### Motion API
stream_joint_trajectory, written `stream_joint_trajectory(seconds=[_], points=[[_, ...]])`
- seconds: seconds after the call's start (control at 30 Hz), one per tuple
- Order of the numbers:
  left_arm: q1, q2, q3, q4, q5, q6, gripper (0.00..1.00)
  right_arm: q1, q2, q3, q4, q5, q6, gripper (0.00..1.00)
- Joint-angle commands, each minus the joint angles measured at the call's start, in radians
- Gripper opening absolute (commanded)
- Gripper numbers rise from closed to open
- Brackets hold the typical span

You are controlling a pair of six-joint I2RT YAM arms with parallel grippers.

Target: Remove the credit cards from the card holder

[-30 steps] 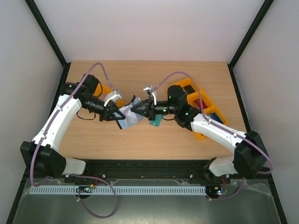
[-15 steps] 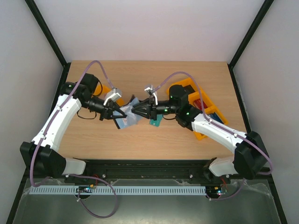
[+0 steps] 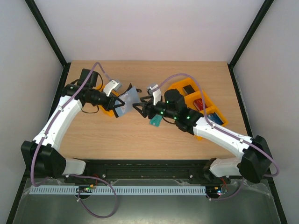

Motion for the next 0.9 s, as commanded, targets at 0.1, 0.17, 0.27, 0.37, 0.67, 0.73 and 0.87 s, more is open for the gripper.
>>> stream_joint_trajectory(seconds=[0.1, 0.17, 0.27, 0.37, 0.67, 0.73, 0.87], points=[[-0.004, 0.005, 0.009, 0.016, 0.038, -0.014, 0.02, 0.022, 0.148, 0.028, 0.15, 0.0, 0.095, 0.61], [-0.004, 0.006, 0.012, 0.007, 0.046, -0.001, 0.02, 0.032, 0.172, 0.029, 0.18, -0.046, 0.1, 0.63], [-0.004, 0.008, 0.014, -0.006, 0.069, 0.014, 0.02, 0.037, 0.189, 0.011, 0.23, -0.094, 0.1, 0.66], [-0.004, 0.011, 0.014, -0.007, 0.077, 0.017, 0.02, 0.037, 0.199, 0.01, 0.226, -0.075, 0.102, 0.64], [-0.004, 0.012, 0.023, -0.043, 0.138, 0.058, 0.02, 0.015, 0.182, 0.037, 0.133, 0.048, 0.114, 0.05], [-0.004, 0.009, 0.022, -0.056, 0.156, 0.074, 0.02, -0.003, 0.165, 0.029, 0.121, 0.059, 0.124, 0.02], [-0.004, 0.005, 0.02, -0.071, 0.171, 0.092, 0.03, -0.07, 0.13, -0.008, 0.135, 0.007, 0.17, 0.02]])
